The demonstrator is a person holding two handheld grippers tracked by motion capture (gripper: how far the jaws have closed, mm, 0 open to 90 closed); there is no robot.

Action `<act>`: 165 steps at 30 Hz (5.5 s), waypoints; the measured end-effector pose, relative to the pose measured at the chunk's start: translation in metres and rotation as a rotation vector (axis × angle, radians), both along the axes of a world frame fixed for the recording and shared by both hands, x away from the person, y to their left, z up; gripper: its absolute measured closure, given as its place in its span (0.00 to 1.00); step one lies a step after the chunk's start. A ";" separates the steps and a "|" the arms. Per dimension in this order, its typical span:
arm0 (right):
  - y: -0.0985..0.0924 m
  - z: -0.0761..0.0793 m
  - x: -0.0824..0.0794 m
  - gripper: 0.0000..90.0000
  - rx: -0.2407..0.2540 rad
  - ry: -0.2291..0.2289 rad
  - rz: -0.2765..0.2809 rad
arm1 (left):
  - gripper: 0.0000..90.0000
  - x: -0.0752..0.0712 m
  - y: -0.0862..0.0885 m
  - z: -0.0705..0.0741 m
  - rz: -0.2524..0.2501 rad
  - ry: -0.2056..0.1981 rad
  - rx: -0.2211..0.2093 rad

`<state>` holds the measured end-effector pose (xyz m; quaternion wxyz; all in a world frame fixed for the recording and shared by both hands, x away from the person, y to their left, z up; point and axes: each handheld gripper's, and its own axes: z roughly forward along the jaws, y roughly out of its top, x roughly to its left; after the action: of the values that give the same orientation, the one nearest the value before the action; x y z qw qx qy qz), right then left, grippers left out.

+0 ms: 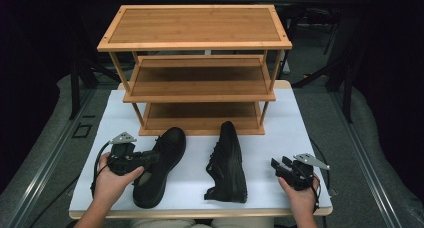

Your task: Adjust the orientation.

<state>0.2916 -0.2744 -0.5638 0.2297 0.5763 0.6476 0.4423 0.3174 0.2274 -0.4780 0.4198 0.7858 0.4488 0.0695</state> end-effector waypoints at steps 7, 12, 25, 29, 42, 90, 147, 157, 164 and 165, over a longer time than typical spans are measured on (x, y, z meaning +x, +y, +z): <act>0.000 0.001 0.000 0.56 -0.009 0.011 0.003 | 0.95 -0.001 0.002 0.005 -0.009 -0.003 -0.034; 0.000 0.001 -0.001 0.56 -0.012 0.016 0.004 | 0.96 -0.001 0.001 0.007 -0.012 -0.013 -0.019; 0.000 0.001 -0.001 0.56 -0.008 0.015 0.005 | 0.97 0.004 -0.001 0.022 0.020 -0.070 0.024; 0.000 0.001 -0.001 0.56 -0.007 0.014 0.005 | 0.97 0.008 -0.002 0.028 0.024 -0.081 0.014; 0.000 0.000 0.000 0.56 0.001 0.002 0.004 | 0.97 0.052 -0.010 0.039 0.136 -0.133 0.026; -0.002 0.001 -0.001 0.55 0.005 0.026 0.005 | 0.68 -0.016 0.024 -0.038 0.047 -0.105 0.045; -0.002 0.000 0.000 0.54 0.014 0.023 -0.001 | 0.52 0.066 -0.039 -0.036 0.263 -0.249 0.086; -0.003 0.000 0.001 0.54 0.021 0.033 0.011 | 0.82 0.091 -0.055 -0.036 0.173 -0.227 0.022; -0.004 -0.001 0.001 0.54 0.032 0.029 0.012 | 0.83 0.084 -0.076 -0.034 0.086 -0.247 0.030; -0.004 0.000 0.001 0.54 0.035 0.032 0.013 | 0.83 0.081 -0.077 -0.034 0.064 -0.249 0.022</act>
<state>0.2928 -0.2784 -0.5642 0.2067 0.5831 0.6470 0.4457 0.3989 0.1501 -0.5121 0.4612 0.7609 0.4173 0.1848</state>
